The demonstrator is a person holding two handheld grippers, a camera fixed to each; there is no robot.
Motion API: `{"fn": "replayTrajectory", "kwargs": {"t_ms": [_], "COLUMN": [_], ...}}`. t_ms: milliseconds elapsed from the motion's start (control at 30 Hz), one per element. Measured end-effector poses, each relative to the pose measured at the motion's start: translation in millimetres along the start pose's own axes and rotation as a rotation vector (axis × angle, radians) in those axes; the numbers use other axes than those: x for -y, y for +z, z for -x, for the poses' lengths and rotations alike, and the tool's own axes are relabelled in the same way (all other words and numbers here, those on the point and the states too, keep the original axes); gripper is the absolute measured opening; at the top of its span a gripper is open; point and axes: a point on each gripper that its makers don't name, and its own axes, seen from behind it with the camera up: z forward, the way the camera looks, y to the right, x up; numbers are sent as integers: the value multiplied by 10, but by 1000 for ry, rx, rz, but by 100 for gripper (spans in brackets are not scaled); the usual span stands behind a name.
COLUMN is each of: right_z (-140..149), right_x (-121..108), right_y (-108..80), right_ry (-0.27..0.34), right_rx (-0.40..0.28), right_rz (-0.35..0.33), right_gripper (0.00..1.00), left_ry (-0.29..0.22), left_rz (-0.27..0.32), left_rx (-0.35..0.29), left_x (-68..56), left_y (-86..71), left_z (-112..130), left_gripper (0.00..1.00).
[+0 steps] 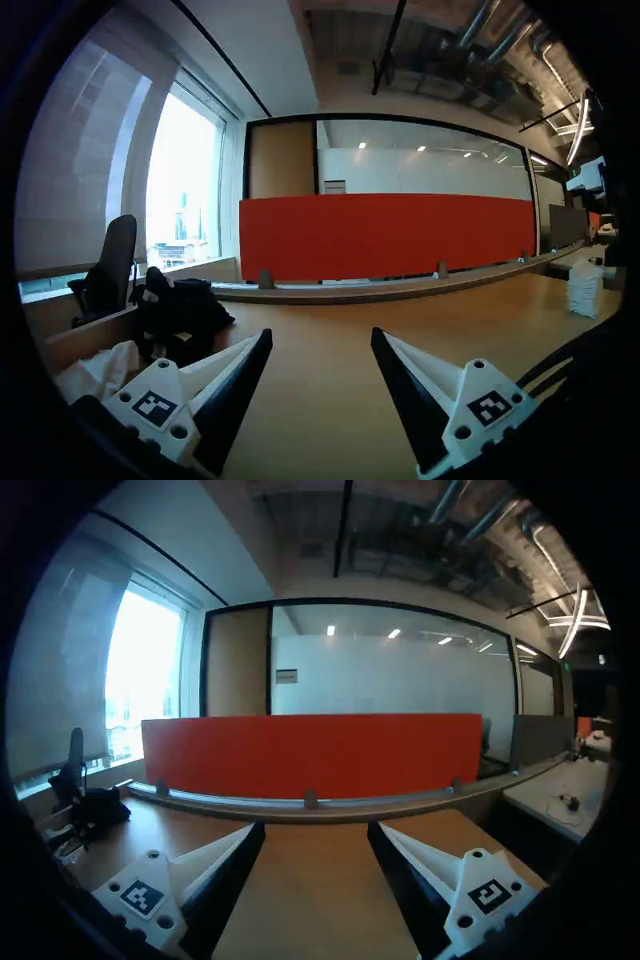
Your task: Fold towel
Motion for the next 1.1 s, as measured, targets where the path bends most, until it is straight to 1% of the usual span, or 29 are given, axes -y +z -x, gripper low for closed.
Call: {"fn": "replayTrajectory", "kwargs": {"t_ms": [200,400,600,967,1100], "right_z": [85,226,250,176,150], "right_x": [-1,7,34,-9,-35], "right_y": [49,80,83,57,45], "right_ry": [19,8,13,3,-7], "right_rx": [-7,10,10,0,-9], "right_rz": [-4,-7,-14,-9,-7], "right_gripper": [99,99,99,99,99], "left_ry": [2,-2,-28,-23,-23], "left_rz": [-3,-14,-19,-19,-19], "left_rx": [1,6,2,2,2], "left_x": [12,71,118,105,102], "left_y": [12,-6,-18,-19,-16], "left_z": [153,254,274,278,279], "left_gripper": [91,91,91,91,94]}}
